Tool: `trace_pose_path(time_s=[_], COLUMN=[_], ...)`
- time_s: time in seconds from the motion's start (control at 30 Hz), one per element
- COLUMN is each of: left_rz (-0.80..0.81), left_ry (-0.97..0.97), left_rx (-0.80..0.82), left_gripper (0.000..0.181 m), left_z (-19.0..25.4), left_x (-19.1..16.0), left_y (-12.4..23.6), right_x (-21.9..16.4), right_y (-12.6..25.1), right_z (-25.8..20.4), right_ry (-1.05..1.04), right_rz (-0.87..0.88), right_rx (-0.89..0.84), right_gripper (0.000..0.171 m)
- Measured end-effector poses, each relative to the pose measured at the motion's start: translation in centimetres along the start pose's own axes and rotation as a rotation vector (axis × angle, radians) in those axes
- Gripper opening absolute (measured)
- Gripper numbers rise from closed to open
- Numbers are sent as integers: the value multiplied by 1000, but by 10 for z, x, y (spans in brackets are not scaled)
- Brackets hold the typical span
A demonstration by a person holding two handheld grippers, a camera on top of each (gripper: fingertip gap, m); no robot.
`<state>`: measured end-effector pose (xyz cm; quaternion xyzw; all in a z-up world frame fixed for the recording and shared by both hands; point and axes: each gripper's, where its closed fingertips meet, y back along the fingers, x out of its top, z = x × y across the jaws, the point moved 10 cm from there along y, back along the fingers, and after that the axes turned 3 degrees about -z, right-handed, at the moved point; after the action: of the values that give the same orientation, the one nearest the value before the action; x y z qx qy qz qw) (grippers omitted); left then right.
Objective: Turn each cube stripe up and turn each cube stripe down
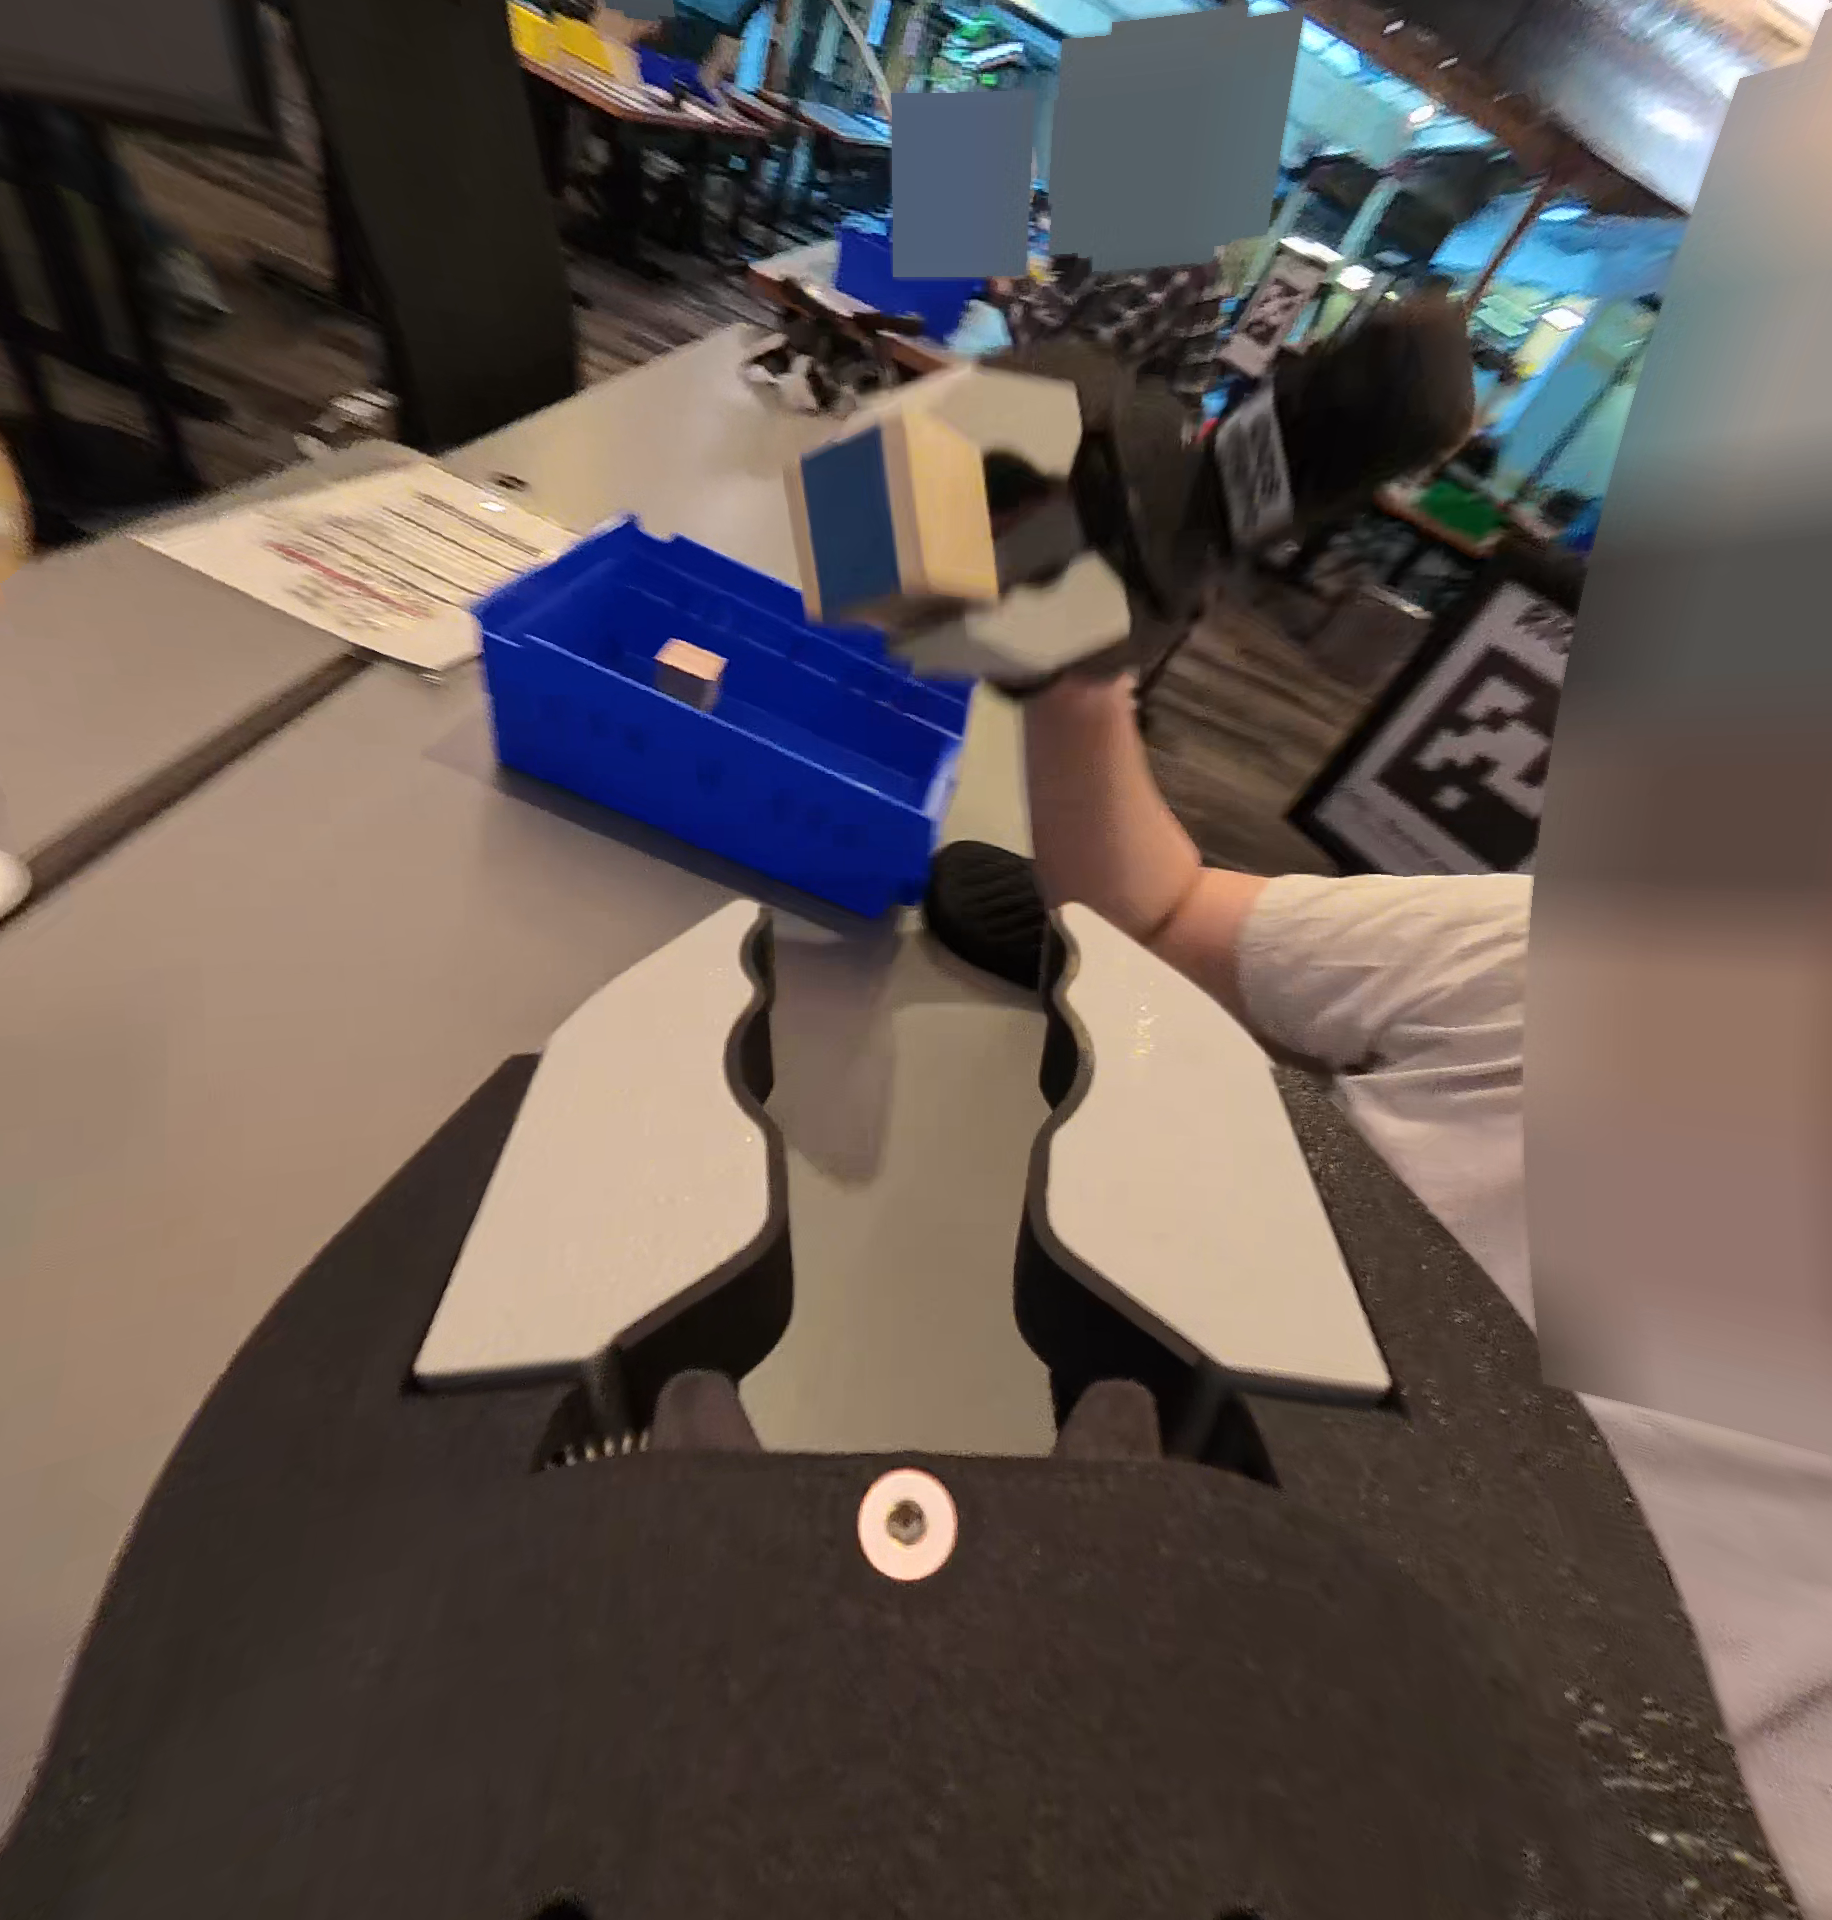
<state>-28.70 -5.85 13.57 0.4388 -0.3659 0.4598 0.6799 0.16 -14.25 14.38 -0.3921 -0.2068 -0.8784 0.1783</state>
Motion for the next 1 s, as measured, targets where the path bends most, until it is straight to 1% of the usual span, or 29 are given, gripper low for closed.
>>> trace_pose_path(time_s=[0.07, 0.13, 0.23, 0.27, 0.33, 0.4, 0.5, 0.63, 0.8, 1.0], left_rz=[5, 8, -21, -35, -58, -77, -104, -124, -145, -165], left_ry=[-45, -71, -74, -74, -75, -70, -62, -55, -48, -53], left_rx=[78, 120, 143, 150, 159, 154, 150, 142, 144, 145], left_gripper=[48, 47, 46, 46, 45, 45, 44, 43, 43, 42], left_z=[6, 11, 13, 13, 12, 12, 11, 9, 7, 7], left_x=[3, 4, 2, 2, 0, -1, -3, -5, -7, -8], left_y=[11, 17, 16, 14, 10, 6, 1, -4, -7, -10], right_x=[-40, -96, -175, -196, -231, -254, -273, -287, -298, -298], right_y=[24, 42, 45, 41, 31, 20, 5, -6, -13, -14], right_z=[46, 76, 90, 91, 90, 85, 79, 73, 69, 70], right_ry=[-280, -582, -934, -1004, -1079, -1111, -1130, -1123, -1137, -1158], right_rz=[-260, -494, -697, -764, -882, -981, -1076, -1176, -1223, -1230], right_rx=[-57, -91, 1, 22, 6, 0, -5, -25, -49, -70], right_gripper=[46, 46, 46, 46, 46, 47, 47, 47, 47, 47])
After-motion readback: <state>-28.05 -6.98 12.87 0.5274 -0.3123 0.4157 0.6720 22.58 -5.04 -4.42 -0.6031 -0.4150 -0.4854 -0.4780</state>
